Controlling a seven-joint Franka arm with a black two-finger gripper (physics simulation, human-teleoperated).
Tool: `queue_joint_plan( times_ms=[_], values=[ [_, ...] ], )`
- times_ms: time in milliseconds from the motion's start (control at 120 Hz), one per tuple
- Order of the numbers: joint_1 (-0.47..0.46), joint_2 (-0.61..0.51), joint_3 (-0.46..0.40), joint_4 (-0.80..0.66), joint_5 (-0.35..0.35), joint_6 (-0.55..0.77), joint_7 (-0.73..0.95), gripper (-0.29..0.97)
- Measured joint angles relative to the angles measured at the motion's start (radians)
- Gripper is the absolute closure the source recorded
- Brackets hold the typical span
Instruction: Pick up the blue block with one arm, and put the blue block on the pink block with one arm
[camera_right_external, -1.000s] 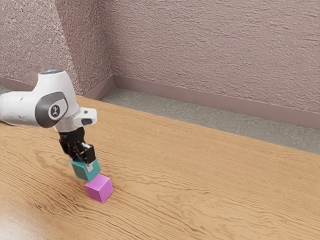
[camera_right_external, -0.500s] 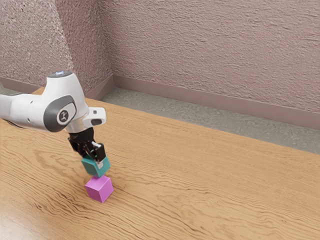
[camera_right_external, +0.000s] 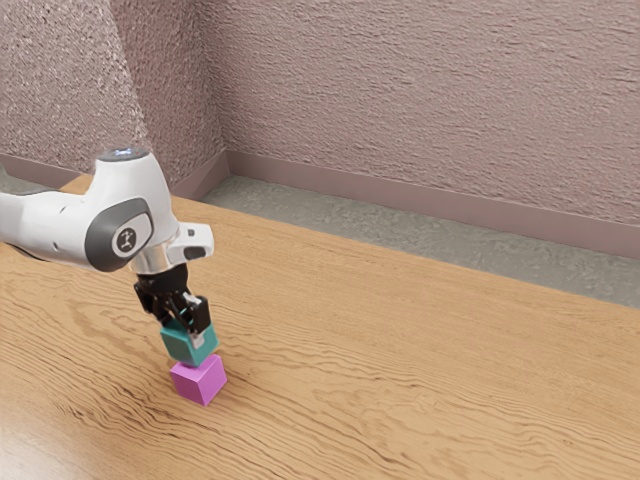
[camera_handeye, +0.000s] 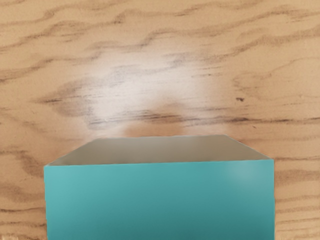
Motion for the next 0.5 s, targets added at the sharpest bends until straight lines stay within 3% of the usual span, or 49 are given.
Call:
queue_joint_plan(
  times_ms=[200, 433, 500],
  values=[
    [0.002, -0.002, -0.021, 0.000, -0.001, -0.034, -0.009, 0.27],
    [0.007, -0.021, -0.030, 0.015, -0.003, -0.051, -0.010, 0.11],
    [0.030, -0.026, -0.021, 0.095, -0.004, -0.088, -0.011, 0.08]
  ],
)
